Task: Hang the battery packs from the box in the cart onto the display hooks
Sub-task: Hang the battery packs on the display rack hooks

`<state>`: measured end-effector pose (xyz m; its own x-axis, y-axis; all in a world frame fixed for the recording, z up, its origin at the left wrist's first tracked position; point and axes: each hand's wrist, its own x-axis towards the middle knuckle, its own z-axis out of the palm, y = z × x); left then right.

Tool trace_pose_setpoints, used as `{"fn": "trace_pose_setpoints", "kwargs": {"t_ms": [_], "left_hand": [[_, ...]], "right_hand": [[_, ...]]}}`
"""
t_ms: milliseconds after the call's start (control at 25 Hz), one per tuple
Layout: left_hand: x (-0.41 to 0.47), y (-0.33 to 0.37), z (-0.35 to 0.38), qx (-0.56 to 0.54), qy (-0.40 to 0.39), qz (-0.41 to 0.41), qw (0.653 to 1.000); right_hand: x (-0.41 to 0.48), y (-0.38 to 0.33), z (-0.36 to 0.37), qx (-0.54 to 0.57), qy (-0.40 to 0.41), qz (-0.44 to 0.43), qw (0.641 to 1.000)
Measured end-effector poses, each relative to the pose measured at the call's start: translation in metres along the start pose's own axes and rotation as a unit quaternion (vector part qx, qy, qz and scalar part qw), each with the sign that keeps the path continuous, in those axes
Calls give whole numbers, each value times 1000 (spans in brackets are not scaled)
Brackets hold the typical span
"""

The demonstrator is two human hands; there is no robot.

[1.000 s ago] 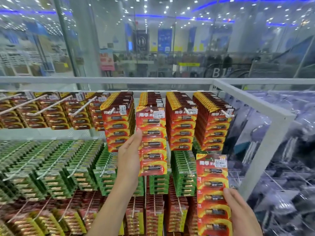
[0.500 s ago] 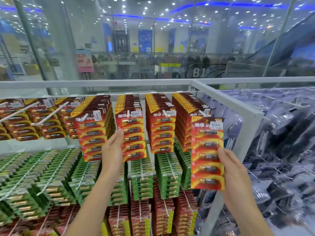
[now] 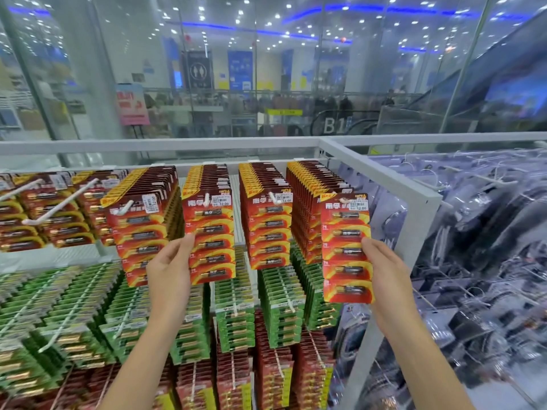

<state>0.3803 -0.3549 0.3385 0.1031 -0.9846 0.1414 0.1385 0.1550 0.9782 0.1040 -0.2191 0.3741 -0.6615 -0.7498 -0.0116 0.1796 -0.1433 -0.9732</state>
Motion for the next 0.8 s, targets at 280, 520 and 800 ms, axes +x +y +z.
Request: {"fn": "trace_pose_setpoints", "kwargs": {"t_ms": [280, 520, 800], "left_hand": [[-15, 11, 0, 41, 18, 33, 998], [-22, -6, -11, 48, 13, 8, 999], [-70, -64, -33, 63, -11, -108, 992]], "right_hand": [[43, 21, 22, -70, 17, -30, 997], [52, 50, 15, -114, 50, -66, 990], [-2, 92, -5, -139, 38, -34, 989]]}}
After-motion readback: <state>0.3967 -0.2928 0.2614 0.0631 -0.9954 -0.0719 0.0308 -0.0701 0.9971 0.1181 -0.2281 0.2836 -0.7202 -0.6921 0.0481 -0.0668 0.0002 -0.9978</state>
